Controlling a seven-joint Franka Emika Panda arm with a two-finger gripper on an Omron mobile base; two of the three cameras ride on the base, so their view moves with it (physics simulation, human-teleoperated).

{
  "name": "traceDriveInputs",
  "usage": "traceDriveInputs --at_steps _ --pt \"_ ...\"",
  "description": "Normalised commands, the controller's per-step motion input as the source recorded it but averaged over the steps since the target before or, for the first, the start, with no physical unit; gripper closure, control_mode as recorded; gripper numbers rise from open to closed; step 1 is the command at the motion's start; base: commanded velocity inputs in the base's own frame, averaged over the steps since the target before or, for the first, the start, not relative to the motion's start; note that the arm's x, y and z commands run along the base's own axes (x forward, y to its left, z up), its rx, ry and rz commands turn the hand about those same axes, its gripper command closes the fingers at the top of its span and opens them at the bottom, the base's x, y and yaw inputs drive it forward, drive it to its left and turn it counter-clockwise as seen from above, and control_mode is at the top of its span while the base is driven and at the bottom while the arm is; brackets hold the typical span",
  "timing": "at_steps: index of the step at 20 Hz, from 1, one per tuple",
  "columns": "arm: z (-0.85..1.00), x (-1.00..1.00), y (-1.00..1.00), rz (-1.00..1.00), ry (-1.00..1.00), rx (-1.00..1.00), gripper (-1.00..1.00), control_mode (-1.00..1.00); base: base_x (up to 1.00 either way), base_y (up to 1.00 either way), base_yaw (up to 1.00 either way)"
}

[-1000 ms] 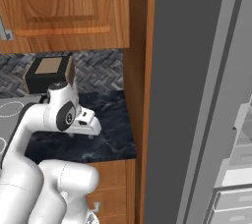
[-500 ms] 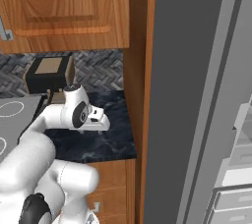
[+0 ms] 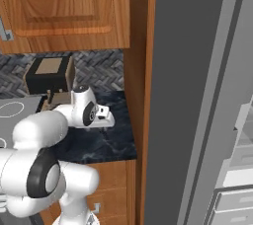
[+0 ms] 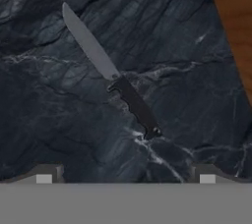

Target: Retrieve the butter from the fridge and place it on a plate on the dining table. Then retrieve the butter knife by the fridge and place it near the plate.

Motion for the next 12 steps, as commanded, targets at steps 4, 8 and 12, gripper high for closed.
traceDriveInputs --at_steps 4,8,12 --pt "-0.34 0.41 -0.02 0.09 0.0 0.0 -1.0 -1.0 0.0 0.0 0.0" --pt "-0.34 0.17 -0.03 0.11 0.0 0.0 -1.0 -1.0 0.0 0.0 0.0" --pt "-0.38 0.3 -0.16 0.07 0.0 0.0 -1.0 -1.0 0.0 0.0 0.0"
